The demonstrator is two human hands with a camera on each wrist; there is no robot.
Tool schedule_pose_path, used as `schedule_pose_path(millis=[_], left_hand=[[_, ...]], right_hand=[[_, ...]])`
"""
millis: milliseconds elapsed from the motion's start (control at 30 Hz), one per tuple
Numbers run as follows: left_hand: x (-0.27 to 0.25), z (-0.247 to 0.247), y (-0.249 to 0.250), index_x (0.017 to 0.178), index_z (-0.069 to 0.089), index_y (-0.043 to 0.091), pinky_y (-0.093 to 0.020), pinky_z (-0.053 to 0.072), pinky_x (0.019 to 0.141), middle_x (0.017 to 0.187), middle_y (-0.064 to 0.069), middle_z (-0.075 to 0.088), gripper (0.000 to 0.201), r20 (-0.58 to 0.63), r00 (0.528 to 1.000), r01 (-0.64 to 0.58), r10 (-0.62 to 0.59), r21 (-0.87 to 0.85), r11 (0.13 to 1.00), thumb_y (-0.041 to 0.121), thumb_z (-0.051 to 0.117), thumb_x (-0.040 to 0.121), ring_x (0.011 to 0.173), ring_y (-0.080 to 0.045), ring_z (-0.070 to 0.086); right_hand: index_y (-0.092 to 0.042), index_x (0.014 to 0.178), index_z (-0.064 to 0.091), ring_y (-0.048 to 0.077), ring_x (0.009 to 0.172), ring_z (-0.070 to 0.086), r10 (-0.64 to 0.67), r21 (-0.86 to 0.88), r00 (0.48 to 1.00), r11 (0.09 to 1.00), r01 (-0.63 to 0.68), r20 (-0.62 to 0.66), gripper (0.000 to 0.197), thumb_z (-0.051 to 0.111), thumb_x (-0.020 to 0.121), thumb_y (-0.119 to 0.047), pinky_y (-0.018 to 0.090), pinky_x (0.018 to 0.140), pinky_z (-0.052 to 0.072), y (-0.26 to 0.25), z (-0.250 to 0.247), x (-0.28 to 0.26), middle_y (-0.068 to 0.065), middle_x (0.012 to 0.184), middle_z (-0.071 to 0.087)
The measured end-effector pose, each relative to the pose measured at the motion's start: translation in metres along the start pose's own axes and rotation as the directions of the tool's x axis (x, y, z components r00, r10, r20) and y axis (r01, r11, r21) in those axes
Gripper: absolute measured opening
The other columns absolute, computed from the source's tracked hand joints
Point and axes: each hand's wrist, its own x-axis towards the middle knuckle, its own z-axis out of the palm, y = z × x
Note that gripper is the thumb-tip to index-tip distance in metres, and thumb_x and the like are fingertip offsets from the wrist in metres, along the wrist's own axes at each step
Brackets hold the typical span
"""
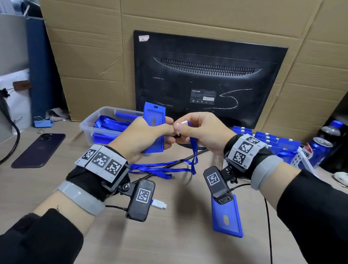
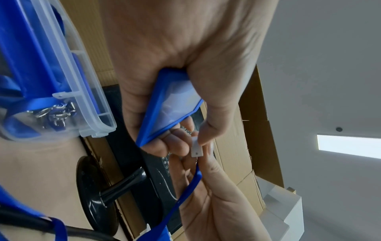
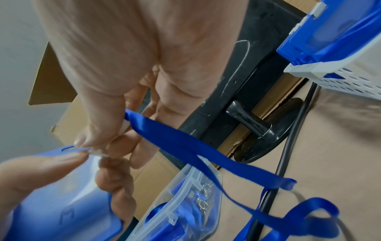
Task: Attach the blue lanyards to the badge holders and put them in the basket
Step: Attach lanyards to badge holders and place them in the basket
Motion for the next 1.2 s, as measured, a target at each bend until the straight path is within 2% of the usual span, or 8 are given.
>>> schedule_pose_path(millis=[67,100,200,333,667,833,1033,1200], left_hand=[[-0.001,0.000,0.000,0.121,0.064,0.001,-0.041,0.063,0.079,0.101,-0.020,0.078,0.024,0.029,0.999,0.030,-0.031,0.032,0.999,0.014,0.066,0.101,0.083,-0.029,0.075],[-0.002,-0.001,0.000,0.122,0.064,-0.001,-0.039,0.064,0.079,0.102,-0.019,0.079,0.025,0.047,0.998,0.044,-0.047,0.065,0.997,0.016,0.061,0.104,0.086,-0.031,0.077],[-0.005,-0.004,-0.002,0.123,0.065,0.004,-0.039,0.066,0.080,0.105,-0.016,0.080,0.022,0.117,0.990,0.057,-0.080,0.189,0.980,0.017,0.057,0.107,0.094,-0.032,0.079],[-0.010,-0.008,-0.002,0.122,0.069,0.005,-0.035,0.065,0.074,0.105,-0.012,0.080,0.023,0.230,0.966,0.042,-0.115,0.300,0.953,0.013,0.069,0.100,0.093,-0.034,0.079],[-0.009,-0.011,-0.001,0.124,0.070,0.005,-0.040,0.066,0.081,0.103,-0.013,0.081,0.027,0.268,0.947,0.075,-0.178,0.353,0.933,0.012,0.072,0.098,0.091,-0.036,0.079],[-0.010,-0.012,0.002,0.125,0.070,0.005,-0.038,0.065,0.077,0.103,-0.013,0.081,0.027,0.279,0.945,0.063,-0.170,0.354,0.933,0.012,0.071,0.098,0.091,-0.037,0.079],[-0.010,-0.014,0.003,0.121,0.070,0.002,-0.038,0.064,0.075,0.103,-0.015,0.080,0.024,0.255,0.953,0.067,-0.167,0.359,0.931,0.011,0.071,0.098,0.089,-0.037,0.079],[-0.009,-0.015,0.002,0.123,0.070,0.007,-0.047,0.064,0.087,0.103,-0.013,0.081,0.024,0.227,0.954,0.099,-0.194,0.373,0.922,0.012,0.070,0.099,0.091,-0.038,0.079]], right_hand=[[-0.006,0.097,0.074,0.032,0.082,0.067,-0.005,0.003,0.997,1.000,0.005,-0.075,0.023,0.080,0.089,-0.026,0.064,0.091,0.057,0.002,0.000,0.003,0.021,0.089,0.069],[-0.006,0.094,0.072,0.035,0.084,0.065,-0.010,0.019,0.993,1.000,0.012,-0.121,0.022,0.079,0.090,-0.026,0.064,0.095,0.055,0.003,0.000,0.004,0.023,0.091,0.069],[-0.006,0.093,0.067,0.029,0.089,0.073,-0.036,0.018,0.975,0.999,0.041,-0.219,0.014,0.075,0.097,-0.017,0.047,0.091,0.064,0.003,-0.001,0.006,0.027,0.102,0.075],[-0.001,0.102,0.070,0.021,0.078,0.075,-0.026,-0.037,0.973,0.999,0.018,-0.228,0.021,0.079,0.093,-0.018,0.029,0.073,0.062,0.001,-0.005,0.007,0.021,0.094,0.077],[-0.007,0.101,0.076,0.023,0.076,0.068,0.013,-0.151,0.995,0.988,-0.029,-0.102,0.017,0.079,0.093,-0.022,0.029,0.072,0.061,-0.003,0.001,0.008,0.014,0.085,0.074],[-0.004,0.105,0.077,0.024,0.081,0.069,-0.014,-0.191,0.996,0.982,-0.004,-0.092,0.021,0.077,0.095,-0.022,0.031,0.076,0.062,-0.004,0.001,0.008,0.029,0.097,0.075],[-0.010,0.103,0.078,0.025,0.087,0.071,-0.008,-0.198,0.999,0.980,-0.001,-0.040,0.009,0.073,0.099,-0.016,0.051,0.092,0.060,-0.004,0.004,0.008,0.029,0.103,0.075],[-0.010,0.099,0.079,0.015,0.072,0.065,0.033,-0.170,0.999,0.985,-0.039,-0.043,0.013,0.074,0.098,-0.022,0.030,0.073,0.059,-0.009,0.005,0.003,0.006,0.078,0.072]])
